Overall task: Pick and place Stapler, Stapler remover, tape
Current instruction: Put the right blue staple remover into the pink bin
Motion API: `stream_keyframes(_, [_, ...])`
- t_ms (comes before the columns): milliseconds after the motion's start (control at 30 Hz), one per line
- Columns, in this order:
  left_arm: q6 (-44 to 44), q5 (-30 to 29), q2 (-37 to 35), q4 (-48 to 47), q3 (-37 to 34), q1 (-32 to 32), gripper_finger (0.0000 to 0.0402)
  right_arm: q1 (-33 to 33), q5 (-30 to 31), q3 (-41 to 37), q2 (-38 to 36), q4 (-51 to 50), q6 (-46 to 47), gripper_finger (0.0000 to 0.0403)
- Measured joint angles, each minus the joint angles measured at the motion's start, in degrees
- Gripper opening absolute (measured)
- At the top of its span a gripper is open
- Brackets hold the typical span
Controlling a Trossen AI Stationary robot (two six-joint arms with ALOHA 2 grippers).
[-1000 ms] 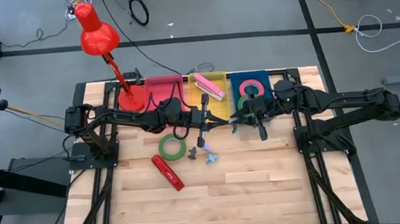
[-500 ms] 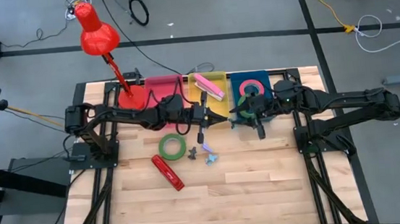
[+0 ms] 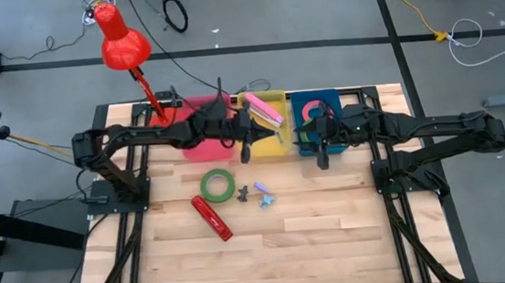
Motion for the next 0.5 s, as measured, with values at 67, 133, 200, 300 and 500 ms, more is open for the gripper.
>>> stream_keyframes(67, [-0.3, 0.6, -1.5, -2.2, 0.0, 1.1, 0.0, -0.5, 0.6, 0.0, 0.0, -0.5, -0.7, 0.0161])
stream_keyframes(133, [-0.3, 0.6, -3.3, -4.3, 0.0, 2.0, 0.0, -0.9, 0.5, 0.0, 0.0, -0.4, -1.3, 0.0145])
stream_keyframes(200, [-0.5, 0.4, -5.0, -6.7, 0.0, 2.9, 0.0, -1.5, 0.5, 0.0, 0.0, -0.4, -1.7, 0.0126])
stream_keyframes(300, [-0.7, -0.6, -6.9, -11.2, 0.0, 4.5, 0.0, -2.4, 0.3, 0.0, 0.0, -0.7, -2.0, 0.0096])
stream_keyframes(500, [-1.8, -3.6, -7.6, -18.2, 0.0, 7.1, 0.0, -3.5, 0.5, 0.0, 0.0, -0.9, -2.6, 0.0047])
